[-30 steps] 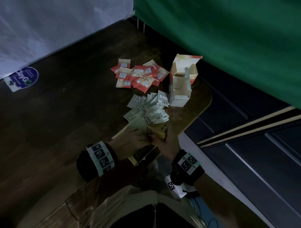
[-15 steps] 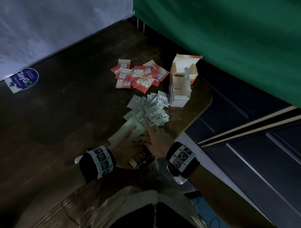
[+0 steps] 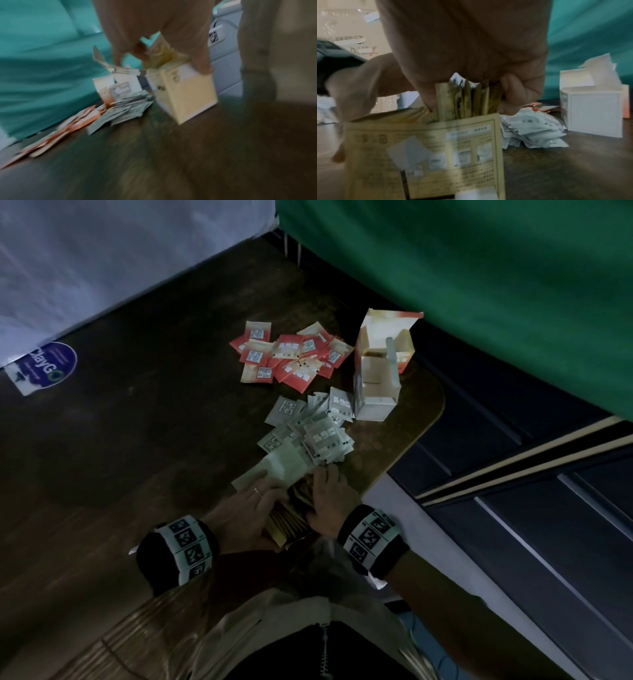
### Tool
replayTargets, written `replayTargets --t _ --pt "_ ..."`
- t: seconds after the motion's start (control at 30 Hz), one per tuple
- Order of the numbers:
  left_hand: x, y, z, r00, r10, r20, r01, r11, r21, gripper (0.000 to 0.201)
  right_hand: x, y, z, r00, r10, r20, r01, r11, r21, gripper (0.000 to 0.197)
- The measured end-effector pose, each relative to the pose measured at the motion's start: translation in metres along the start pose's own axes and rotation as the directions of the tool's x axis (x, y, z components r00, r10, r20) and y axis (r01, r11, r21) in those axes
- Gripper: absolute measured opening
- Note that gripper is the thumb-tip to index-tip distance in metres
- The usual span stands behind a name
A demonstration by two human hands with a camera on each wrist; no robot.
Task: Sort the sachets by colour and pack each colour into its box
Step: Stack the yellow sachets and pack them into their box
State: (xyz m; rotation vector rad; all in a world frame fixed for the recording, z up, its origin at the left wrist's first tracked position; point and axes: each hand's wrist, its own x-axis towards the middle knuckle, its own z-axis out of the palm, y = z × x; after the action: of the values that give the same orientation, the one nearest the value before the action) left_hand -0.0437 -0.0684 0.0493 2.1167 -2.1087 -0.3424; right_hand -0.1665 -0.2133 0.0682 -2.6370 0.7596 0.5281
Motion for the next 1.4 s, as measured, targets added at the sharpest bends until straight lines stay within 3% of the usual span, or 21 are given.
replayTargets --t 0.1,0.17,0.27,0.33,0.43,0.5,0.6,0.7,0.77,0.9,0.97,1.03,1.1,1.17,1.23,1.33,1.4 --pt "0.002 0.015 0.001 0.998 -0.048 0.050 0.042 0.993 0.109 0.123 0.003 0.007 -0.002 0.999 -0.016 0.028 0.014 0.995 0.095 0.086" --pt "0.005 0.021 0.010 0.992 -0.055 0.114 0.042 0.992 0.117 0.127 0.003 0.015 -0.009 0.996 -0.040 0.073 0.024 0.978 0.209 0.093" --pt "0.009 0.020 0.019 0.987 -0.096 0.131 0.077 0.987 0.144 0.117 -0.001 0.027 -0.016 0.987 -0.082 0.138 0.042 0.961 0.272 0.092" --pt "0.011 0.021 0.021 0.988 -0.116 0.105 0.099 0.983 0.155 0.108 -0.005 0.032 -0.014 0.983 -0.115 0.141 0.072 0.957 0.282 0.078" --pt "0.015 0.026 0.016 0.982 -0.191 0.007 0.189 0.978 0.087 0.105 -0.011 0.035 -0.005 0.978 -0.161 0.133 0.146 0.982 0.116 0.061" --pt "0.015 0.029 0.016 0.989 -0.142 -0.042 0.144 0.988 0.049 0.099 -0.013 0.038 0.004 0.977 -0.157 0.145 0.152 0.987 0.050 0.060" --pt "0.015 0.027 0.022 1.000 -0.005 0.012 0.003 0.994 0.105 0.087 -0.014 0.040 0.016 0.977 -0.194 0.093 0.179 0.973 0.145 0.065" --pt "0.018 0.027 0.024 0.991 -0.022 0.134 -0.004 0.981 0.192 0.084 -0.016 0.045 0.016 0.976 -0.151 0.155 0.109 0.962 0.252 0.071" --pt "0.022 0.029 0.024 0.985 -0.052 0.163 0.015 0.976 0.219 0.087 -0.021 0.047 0.014 0.977 -0.150 0.151 0.112 0.966 0.234 0.073" --pt "0.028 0.031 0.028 0.983 -0.078 0.166 0.044 0.978 0.203 0.090 -0.018 0.050 0.021 0.966 -0.168 0.199 0.110 0.956 0.270 0.078" --pt "0.028 0.030 0.026 0.987 -0.048 0.155 0.015 0.979 0.203 0.087 -0.011 0.054 0.018 0.959 -0.200 0.198 0.098 0.897 0.432 0.081" --pt "0.028 0.029 0.011 0.995 0.006 0.096 -0.026 0.978 0.205 0.076 -0.004 0.059 0.010 0.960 -0.212 0.184 0.087 0.848 0.522 0.072" --pt "0.029 0.025 -0.010 0.999 0.039 -0.011 -0.035 0.973 0.227 0.066 0.001 0.063 -0.004 0.960 -0.240 0.143 0.138 0.853 0.504 0.054" --pt "0.028 0.019 -0.028 0.994 -0.030 -0.102 0.053 0.972 0.228 0.064 0.008 0.065 -0.014 0.970 -0.228 0.080 0.153 0.834 0.530 0.036" --pt "0.023 0.011 -0.036 0.967 -0.219 -0.133 0.235 0.965 0.118 0.078 0.014 0.061 -0.021 0.985 -0.175 -0.009 0.152 0.828 0.539 0.031" --pt "0.013 0.009 -0.036 0.905 -0.424 -0.018 0.421 0.902 -0.095 0.120 0.025 0.050 -0.025 0.988 -0.135 -0.071 0.152 0.852 0.501 0.030" --pt "0.009 0.017 -0.035 0.909 -0.415 0.044 0.414 0.882 -0.223 0.125 0.027 0.042 -0.029 0.991 -0.118 -0.065 0.134 0.823 0.552 0.033"
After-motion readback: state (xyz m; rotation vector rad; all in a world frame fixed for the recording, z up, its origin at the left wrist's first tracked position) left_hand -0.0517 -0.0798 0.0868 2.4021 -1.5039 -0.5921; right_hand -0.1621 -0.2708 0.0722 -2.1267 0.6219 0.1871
